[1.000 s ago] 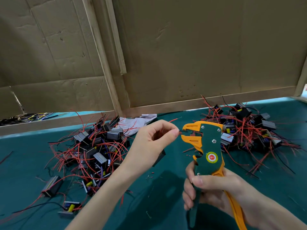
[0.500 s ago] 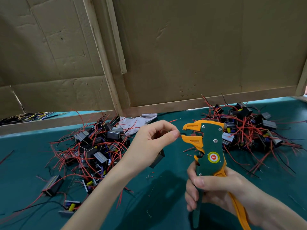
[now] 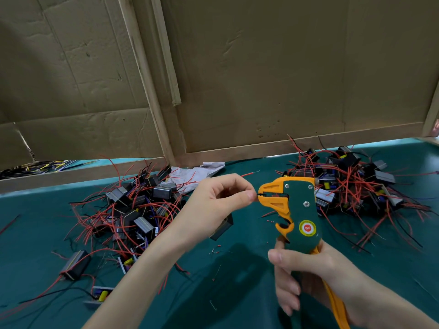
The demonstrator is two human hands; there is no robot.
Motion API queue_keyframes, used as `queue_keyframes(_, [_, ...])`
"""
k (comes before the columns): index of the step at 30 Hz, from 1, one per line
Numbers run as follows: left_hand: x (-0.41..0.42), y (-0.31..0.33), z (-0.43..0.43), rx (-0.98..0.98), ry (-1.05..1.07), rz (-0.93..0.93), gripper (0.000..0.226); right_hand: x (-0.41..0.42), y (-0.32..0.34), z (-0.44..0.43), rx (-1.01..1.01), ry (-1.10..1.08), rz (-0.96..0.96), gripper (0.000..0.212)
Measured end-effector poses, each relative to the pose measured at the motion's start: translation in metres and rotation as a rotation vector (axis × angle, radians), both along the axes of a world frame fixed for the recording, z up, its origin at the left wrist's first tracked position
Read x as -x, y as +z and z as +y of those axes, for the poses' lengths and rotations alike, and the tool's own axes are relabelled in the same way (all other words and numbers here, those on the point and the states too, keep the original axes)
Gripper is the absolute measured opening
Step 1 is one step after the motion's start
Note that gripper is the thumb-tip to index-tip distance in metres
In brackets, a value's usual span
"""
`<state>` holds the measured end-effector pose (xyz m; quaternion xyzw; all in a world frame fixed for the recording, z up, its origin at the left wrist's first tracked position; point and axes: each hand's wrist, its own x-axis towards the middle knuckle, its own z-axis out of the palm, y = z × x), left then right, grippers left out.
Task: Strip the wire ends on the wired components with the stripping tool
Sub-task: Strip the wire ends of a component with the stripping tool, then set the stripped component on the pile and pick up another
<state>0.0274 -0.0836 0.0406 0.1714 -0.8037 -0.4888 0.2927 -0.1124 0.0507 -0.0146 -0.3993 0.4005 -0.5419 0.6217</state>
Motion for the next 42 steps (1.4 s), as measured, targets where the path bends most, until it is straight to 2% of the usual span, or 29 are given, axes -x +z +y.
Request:
queue_keyframes(4, [0.005, -0.013, -0.007, 0.065, 0.062, -0.092, 0.015, -0.009, -0.004, -0.004, -0.166, -0.165, -0.081, 0.051])
queue_keyframes(9, [0.015, -0.023, -0.017, 0.282, 0.277, -0.214, 0.012, -0.006, -0.010, -0.015, -0.172, -0.078, -0.432, 0.032])
queue_keyframes(14, [0.055, 0.011, -0.031, 0.371, 0.473, 0.029, 0.008, -0.003, -0.021, -0.024, -0.219, -0.121, -0.533, 0.029])
queue_keyframes(19, [0.135, 0.029, -0.015, 0.272, 0.366, 0.206, 0.009, -0.004, -0.025, -0.024, -0.273, -0.095, -0.573, 0.025])
queue_keyframes(22, [0.171, 0.023, 0.001, 0.158, 0.306, 0.214, 0.014, -0.002, -0.021, -0.021, -0.269, -0.108, -0.544, 0.026])
queue_keyframes(25, [0.185, 0.009, 0.012, 0.082, 0.074, 0.030, 0.032, 0.002, -0.020, -0.020, -0.280, -0.106, -0.525, 0.023])
queue_keyframes(27, [0.177, 0.001, 0.012, 0.189, -0.028, -0.098, 0.042, 0.003, -0.021, -0.021, -0.274, -0.099, -0.541, 0.025])
queue_keyframes(29, [0.158, -0.002, 0.005, 0.285, -0.042, -0.147, 0.047, 0.001, -0.022, -0.023, -0.272, -0.098, -0.570, 0.029])
queue_keyframes(32, [0.113, 0.001, -0.019, 0.291, 0.058, -0.139, 0.049, -0.001, -0.023, -0.024, -0.279, -0.110, -0.569, 0.026])
queue_keyframes(35, [0.056, 0.007, -0.062, 0.386, 0.358, -0.260, 0.043, -0.001, -0.023, -0.024, -0.273, -0.102, -0.547, 0.025])
queue_keyframes(37, [0.019, 0.006, -0.099, 0.441, 0.571, -0.494, 0.045, -0.001, -0.023, -0.023, -0.271, -0.091, -0.535, 0.026])
queue_keyframes(39, [-0.012, -0.003, -0.129, 0.465, 0.686, -0.813, 0.041, -0.002, -0.022, -0.022, -0.272, -0.085, -0.532, 0.028])
queue_keyframes(41, [-0.033, -0.012, -0.143, 0.483, 0.648, -1.114, 0.038, -0.002, -0.022, -0.023, -0.273, -0.087, -0.536, 0.030])
queue_keyframes(42, [-0.040, -0.017, -0.148, 0.502, 0.607, -1.192, 0.039, -0.002, -0.022, -0.023, -0.273, -0.086, -0.536, 0.030])
